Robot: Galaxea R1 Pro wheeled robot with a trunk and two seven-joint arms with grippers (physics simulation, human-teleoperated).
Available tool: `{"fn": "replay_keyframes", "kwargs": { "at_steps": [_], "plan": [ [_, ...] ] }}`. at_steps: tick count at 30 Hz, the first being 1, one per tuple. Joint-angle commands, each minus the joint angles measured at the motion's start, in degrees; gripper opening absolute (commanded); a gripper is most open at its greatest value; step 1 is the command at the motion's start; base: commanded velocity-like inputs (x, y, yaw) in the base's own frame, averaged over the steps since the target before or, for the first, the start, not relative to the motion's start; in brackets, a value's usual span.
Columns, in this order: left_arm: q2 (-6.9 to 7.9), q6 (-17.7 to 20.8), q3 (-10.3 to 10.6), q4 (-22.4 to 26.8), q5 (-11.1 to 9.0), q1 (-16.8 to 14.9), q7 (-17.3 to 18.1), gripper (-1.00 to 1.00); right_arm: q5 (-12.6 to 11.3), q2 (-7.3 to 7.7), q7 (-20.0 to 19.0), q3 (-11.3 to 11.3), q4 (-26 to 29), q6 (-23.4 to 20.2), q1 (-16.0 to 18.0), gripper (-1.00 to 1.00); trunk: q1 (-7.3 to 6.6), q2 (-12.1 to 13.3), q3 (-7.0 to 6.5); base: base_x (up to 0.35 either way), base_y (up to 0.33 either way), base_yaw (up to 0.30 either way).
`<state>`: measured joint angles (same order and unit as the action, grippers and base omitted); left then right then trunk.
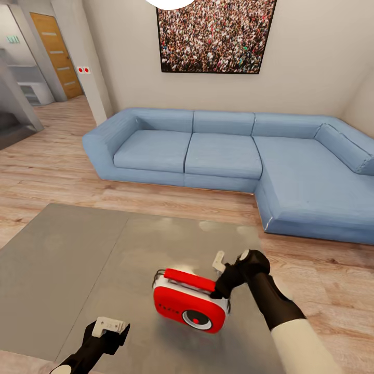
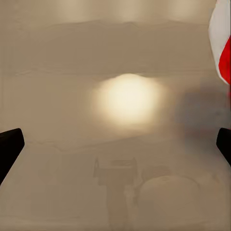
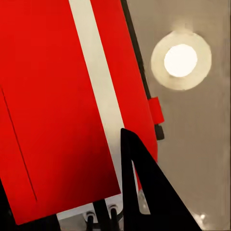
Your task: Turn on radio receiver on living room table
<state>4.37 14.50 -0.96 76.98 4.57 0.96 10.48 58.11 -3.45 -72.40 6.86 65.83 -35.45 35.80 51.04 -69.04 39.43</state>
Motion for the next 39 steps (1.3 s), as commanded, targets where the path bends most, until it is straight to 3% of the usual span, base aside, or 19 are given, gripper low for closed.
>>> {"fn": "replay_keyframes", "kwargs": {
  "at_steps": [1,2,6,16,17,19,21,23,27,28,31,36,39],
  "plan": [
    [-0.03,0.00,-0.01,0.01,0.00,0.00,0.00,1.00,-0.05,0.35,-2.34,-0.07,3.56,-0.29,-0.02,-1.00,0.00,0.00,0.01,0.000,0.000,0.000],
    [-0.05,0.00,-0.01,0.01,0.00,0.00,0.02,1.00,-0.08,0.77,-3.97,-0.44,7.47,-0.57,-0.02,-1.00,0.00,0.00,0.01,0.000,0.000,0.000],
    [-0.39,-0.03,0.01,0.01,0.00,0.00,0.06,1.00,-0.16,1.02,-4.94,-1.05,11.26,-1.65,-0.02,-1.00,0.00,0.00,0.01,0.000,0.000,0.000],
    [-0.79,-0.09,0.08,0.01,0.00,0.00,0.09,1.00,-0.28,1.07,-5.29,-1.50,13.08,-2.33,-0.02,-1.00,0.00,0.00,0.01,0.000,0.000,0.000],
    [-0.81,-0.09,0.08,0.01,0.00,0.00,0.12,1.00,-0.31,1.07,-5.29,-1.99,13.07,-2.64,-0.02,-1.00,0.00,0.00,0.01,0.000,0.000,0.000],
    [-0.84,-0.09,0.08,0.10,0.00,0.00,0.18,1.00,-0.59,1.07,-5.29,-5.47,13.03,-4.08,-0.02,-1.00,0.00,0.00,0.01,0.000,0.000,0.000],
    [-0.85,0.00,0.08,0.22,0.00,0.00,0.27,1.00,-1.96,1.09,-5.30,-8.72,13.03,-4.67,-0.02,-1.00,0.00,0.00,0.01,0.000,0.000,0.000],
    [-0.91,0.04,0.08,0.29,0.00,0.00,0.34,1.00,-3.87,1.12,-5.30,-10.55,13.02,-5.05,-0.02,-1.00,0.00,0.00,0.01,0.000,0.000,0.000],
    [-2.27,0.02,0.12,0.35,0.00,0.00,0.52,1.00,-10.20,1.15,-5.30,-14.09,13.02,-7.60,-0.02,-1.00,0.00,0.00,0.01,0.000,0.000,0.000],
    [-2.88,0.04,0.15,0.39,0.00,0.00,0.56,1.00,-13.92,1.16,-5.30,-15.83,13.01,-9.03,-0.02,-1.00,0.00,0.00,0.01,0.000,0.000,0.000],
    [-3.21,0.11,0.16,0.50,0.00,0.00,0.59,1.00,-17.40,1.16,-5.24,-17.23,13.01,-9.96,-0.02,-1.00,0.00,0.00,0.01,0.000,0.000,0.000],
    [-3.45,0.34,0.17,1.00,0.00,0.00,0.65,1.00,-18.73,1.06,-5.04,-17.79,13.01,-10.33,-0.02,-1.00,0.00,0.00,0.01,0.000,0.000,0.000],
    [-4.48,0.41,0.19,1.22,0.00,0.00,0.68,1.00,-18.93,0.99,-4.83,-17.93,12.95,-10.38,-0.02,-1.00,0.00,0.00,0.01,0.000,0.000,0.000]
  ]
}}
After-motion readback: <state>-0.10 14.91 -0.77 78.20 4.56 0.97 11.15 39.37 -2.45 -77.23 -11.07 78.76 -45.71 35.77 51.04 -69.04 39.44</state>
